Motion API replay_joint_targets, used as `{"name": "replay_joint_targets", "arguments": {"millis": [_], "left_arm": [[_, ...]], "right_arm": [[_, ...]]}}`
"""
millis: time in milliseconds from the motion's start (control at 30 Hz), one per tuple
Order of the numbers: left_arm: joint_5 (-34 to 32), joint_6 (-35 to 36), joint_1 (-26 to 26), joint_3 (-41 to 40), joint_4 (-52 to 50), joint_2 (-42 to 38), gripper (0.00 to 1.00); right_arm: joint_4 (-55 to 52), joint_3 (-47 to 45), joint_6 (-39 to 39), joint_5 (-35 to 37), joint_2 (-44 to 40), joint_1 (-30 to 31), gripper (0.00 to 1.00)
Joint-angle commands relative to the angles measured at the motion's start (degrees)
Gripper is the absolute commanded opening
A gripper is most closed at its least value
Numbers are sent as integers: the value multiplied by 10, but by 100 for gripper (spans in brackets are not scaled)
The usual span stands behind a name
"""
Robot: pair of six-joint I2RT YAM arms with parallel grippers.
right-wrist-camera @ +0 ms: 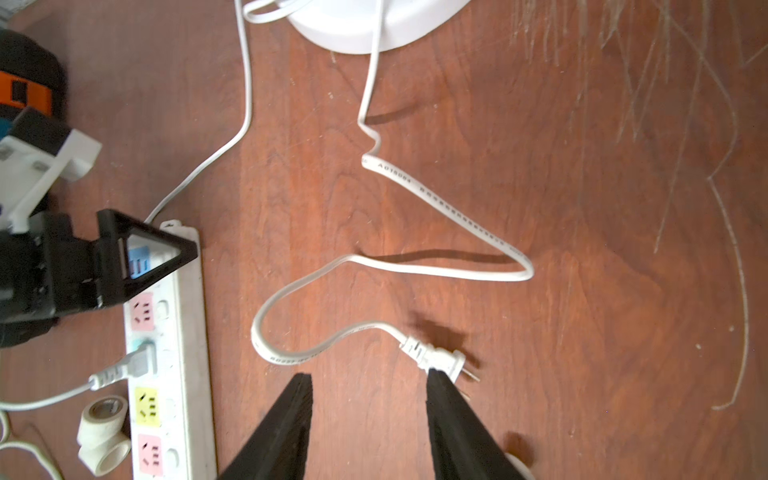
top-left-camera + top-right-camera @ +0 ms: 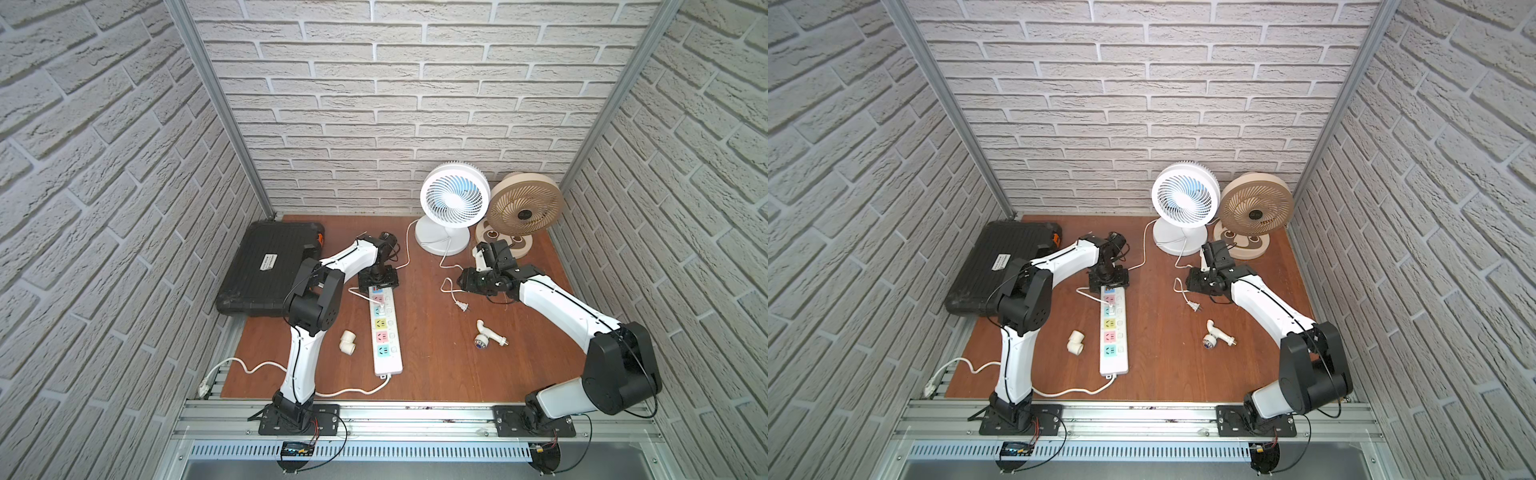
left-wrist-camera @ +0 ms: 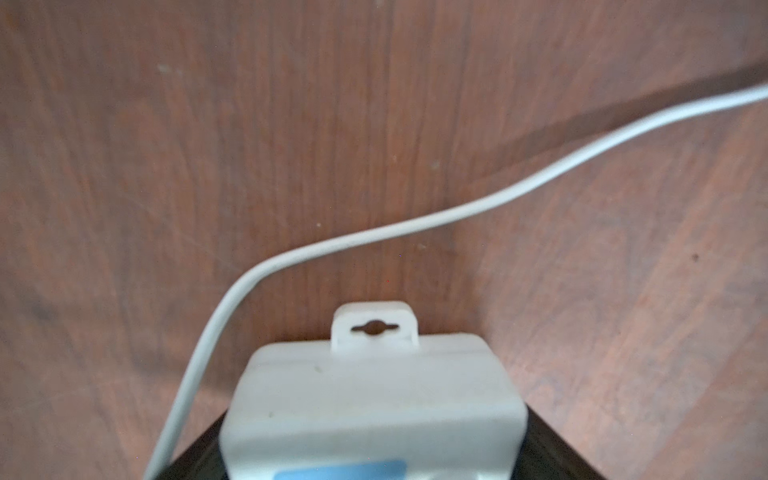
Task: Unplug the desk fan from the power strip
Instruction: Place the plug at the center of the board.
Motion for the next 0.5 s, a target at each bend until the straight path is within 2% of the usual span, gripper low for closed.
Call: {"name": "replay_joint_targets", "arguments": {"millis": [0, 233, 467], "left_arm": [[-19, -16, -6, 21, -99, 33, 0], [-3, -19, -6, 32, -110, 48, 0], [22, -13, -4, 32, -106, 58, 0]], "right_arm": [[41, -20, -4, -7, -30, 34, 47], [105, -39, -17, 38, -44, 143, 47], [177, -35, -11, 77, 0, 242, 47]]}}
